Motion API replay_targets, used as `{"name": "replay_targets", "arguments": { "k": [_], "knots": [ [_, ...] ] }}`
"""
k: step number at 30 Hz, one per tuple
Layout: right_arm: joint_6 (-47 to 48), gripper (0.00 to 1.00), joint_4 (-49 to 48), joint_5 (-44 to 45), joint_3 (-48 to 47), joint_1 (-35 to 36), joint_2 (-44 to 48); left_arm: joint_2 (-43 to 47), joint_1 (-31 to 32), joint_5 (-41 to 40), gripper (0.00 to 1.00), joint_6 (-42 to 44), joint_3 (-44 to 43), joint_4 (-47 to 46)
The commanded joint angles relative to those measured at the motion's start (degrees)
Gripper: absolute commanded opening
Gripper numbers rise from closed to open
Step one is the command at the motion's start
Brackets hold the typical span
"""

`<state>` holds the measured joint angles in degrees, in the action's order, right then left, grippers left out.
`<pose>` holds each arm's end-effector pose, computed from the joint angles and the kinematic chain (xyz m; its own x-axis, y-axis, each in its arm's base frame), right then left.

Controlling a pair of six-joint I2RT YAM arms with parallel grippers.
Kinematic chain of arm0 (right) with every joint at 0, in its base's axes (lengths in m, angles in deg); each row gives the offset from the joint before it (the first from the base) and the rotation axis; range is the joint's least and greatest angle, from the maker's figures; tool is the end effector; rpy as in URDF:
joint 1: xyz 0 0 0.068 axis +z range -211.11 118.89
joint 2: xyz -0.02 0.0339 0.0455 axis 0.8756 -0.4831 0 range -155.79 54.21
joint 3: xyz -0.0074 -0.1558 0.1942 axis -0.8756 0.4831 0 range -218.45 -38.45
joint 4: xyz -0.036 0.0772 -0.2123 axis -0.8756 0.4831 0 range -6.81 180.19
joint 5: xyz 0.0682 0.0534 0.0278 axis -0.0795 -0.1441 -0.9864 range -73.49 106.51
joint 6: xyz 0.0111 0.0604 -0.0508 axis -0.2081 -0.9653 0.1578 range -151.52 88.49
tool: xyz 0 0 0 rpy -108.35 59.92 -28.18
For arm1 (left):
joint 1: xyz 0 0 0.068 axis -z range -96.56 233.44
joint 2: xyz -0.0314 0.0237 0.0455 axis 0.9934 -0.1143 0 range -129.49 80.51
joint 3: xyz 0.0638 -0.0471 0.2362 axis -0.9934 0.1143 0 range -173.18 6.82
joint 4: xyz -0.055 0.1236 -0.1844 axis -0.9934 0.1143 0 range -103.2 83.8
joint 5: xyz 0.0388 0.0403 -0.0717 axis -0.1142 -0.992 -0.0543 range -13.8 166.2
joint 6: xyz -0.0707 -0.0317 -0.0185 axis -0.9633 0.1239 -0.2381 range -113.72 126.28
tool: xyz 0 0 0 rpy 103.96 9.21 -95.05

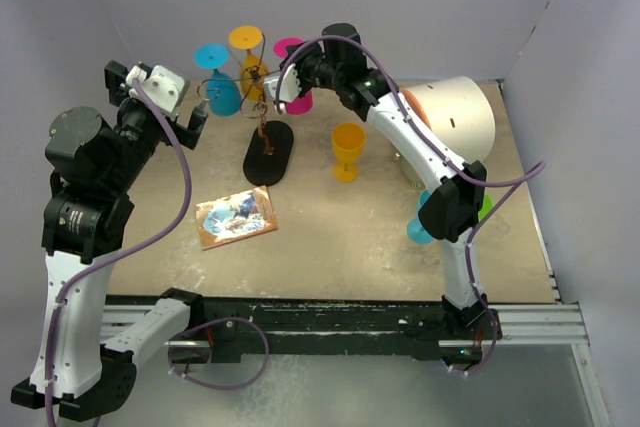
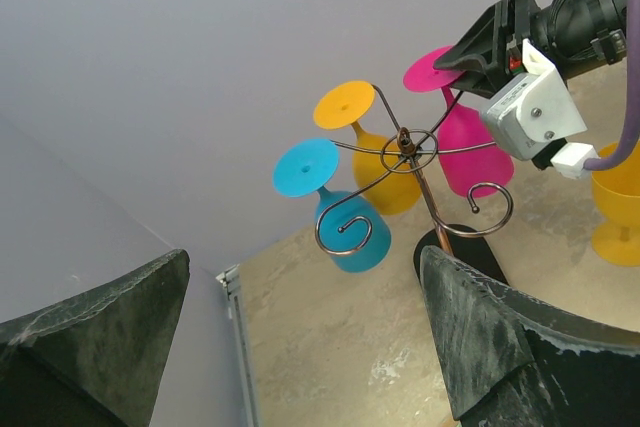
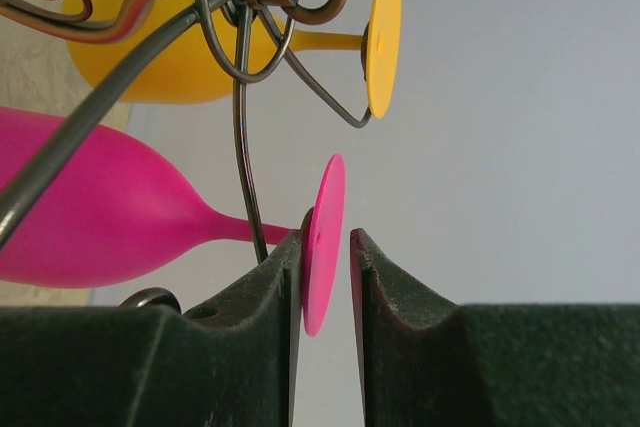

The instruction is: Place the wine glass upside down on the wine glass rack

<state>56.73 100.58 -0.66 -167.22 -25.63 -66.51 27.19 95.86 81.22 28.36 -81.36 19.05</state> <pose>0.3786 0.2947 0.3854 0.7873 -0.6116 -0.0781 -0.1564 -0.0755 -0.9848 0.1519 -0.0396 0.4811 0.1538 0.3496 -0.9242 0.2609 0.8877 0.3792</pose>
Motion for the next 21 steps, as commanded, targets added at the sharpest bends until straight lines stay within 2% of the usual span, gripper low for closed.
{"name": "replay_targets", "arguments": {
  "k": [1, 14, 21],
  "knots": [
    [0.2, 0.3, 1.0, -1.1, -1.0, 0.8, 3.9, 0.6, -0.4, -1.1, 0.99, 0.7, 0.4, -2.4],
    [-1.8, 0.37, 4.8, -3.6, -2.7, 2.8, 5.6, 1.0, -0.3, -4.9, 0.99, 0.3, -0.2, -3.2],
    [-10.4, 0.39, 5.2, -5.8, -3.9, 3.3, 7.8, 1.2, -0.3, -8.9, 0.99, -0.9, 0.0, -4.1]
  ]
}}
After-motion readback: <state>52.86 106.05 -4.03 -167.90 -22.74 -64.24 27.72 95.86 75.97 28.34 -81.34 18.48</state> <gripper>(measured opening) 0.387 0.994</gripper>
